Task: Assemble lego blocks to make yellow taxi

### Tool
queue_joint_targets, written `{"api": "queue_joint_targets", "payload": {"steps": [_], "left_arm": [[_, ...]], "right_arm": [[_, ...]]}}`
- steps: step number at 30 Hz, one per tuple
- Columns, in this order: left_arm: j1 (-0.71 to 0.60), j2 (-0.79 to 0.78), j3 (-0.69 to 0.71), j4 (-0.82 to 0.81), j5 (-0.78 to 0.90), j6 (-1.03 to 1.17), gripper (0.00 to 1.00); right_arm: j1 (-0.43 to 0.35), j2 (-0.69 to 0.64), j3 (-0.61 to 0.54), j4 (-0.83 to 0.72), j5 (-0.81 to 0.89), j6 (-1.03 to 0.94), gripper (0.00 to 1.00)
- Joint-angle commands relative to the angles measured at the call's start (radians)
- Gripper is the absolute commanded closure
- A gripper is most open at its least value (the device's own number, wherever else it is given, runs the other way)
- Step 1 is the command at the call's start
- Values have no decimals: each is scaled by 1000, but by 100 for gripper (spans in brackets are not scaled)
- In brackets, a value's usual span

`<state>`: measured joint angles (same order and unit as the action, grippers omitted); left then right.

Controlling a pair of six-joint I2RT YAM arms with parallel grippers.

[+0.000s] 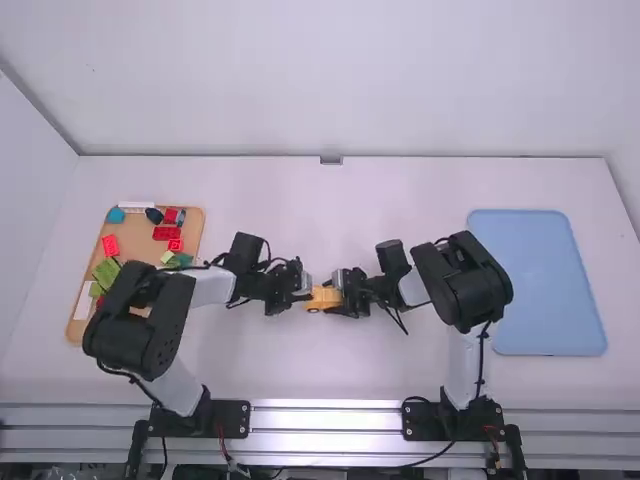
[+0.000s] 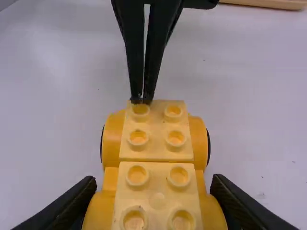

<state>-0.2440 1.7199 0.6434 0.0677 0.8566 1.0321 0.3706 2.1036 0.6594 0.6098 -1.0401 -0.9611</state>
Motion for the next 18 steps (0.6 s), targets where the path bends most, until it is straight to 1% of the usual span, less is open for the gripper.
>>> {"api": "queue_joint_targets", "payload": {"steps": [1,4,8,14,18], "left_arm": [[-55,11,-14,22,-87,-30,98],[-71,19,-14,50,-136,-77,98],[-56,19,-11,49,-130,-75,98],[-36,-2,17,49,-8,-66,98],[-48,-2,35,82,47,-72,98]], "right_arm": [[10,11,2,-12,53,-9,39],[10,11,3,-12,53,-9,39],[10,11,3,-12,53,-9,39],[8,11,2,-12,53,-10,39],[10,11,3,-12,75,-9,39]]}}
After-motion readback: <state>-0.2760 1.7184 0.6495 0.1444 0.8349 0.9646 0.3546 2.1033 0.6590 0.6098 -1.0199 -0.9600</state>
